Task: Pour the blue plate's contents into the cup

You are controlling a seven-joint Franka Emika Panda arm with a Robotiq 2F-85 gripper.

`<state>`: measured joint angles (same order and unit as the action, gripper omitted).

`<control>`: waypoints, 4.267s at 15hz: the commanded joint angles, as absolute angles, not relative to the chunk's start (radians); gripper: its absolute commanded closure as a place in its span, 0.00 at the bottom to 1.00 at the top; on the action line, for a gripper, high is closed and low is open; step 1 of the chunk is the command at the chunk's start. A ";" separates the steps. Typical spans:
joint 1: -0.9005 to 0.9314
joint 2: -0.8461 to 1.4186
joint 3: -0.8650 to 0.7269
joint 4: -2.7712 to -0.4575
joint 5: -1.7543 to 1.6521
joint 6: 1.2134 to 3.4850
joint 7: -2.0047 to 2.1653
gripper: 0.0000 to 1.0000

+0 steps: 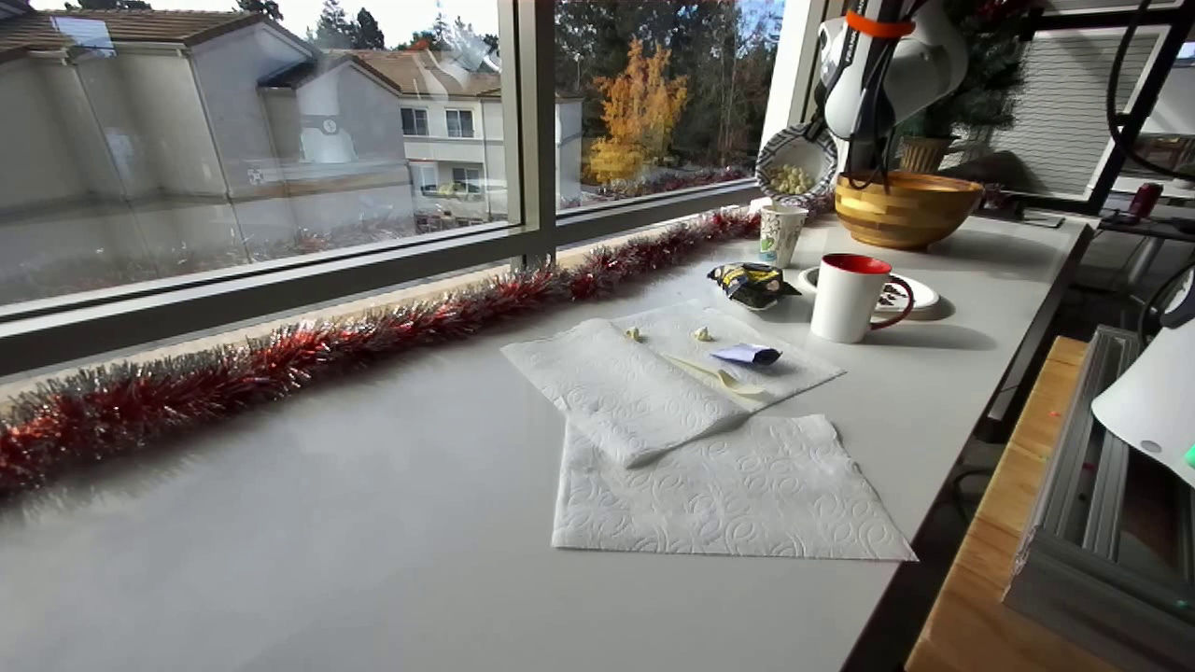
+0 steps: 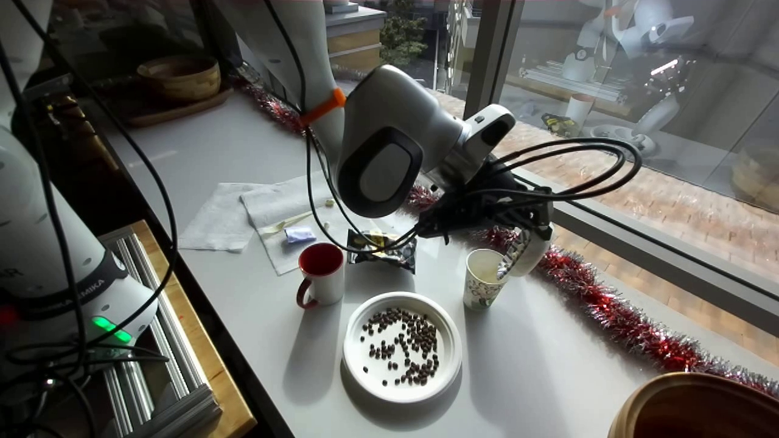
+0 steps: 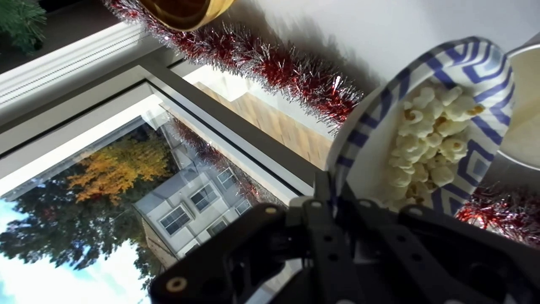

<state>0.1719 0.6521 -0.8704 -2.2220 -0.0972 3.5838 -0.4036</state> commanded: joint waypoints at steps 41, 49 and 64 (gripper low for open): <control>0.174 0.785 -0.739 -2.362 0.293 4.237 -0.810 0.99; 0.125 0.654 -0.701 -2.386 0.240 4.199 -0.815 0.99; -0.070 0.045 -0.501 -2.545 -0.435 3.481 -0.638 0.98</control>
<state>-0.0127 0.1792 -0.5540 -2.4905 -0.2582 3.6436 -0.7462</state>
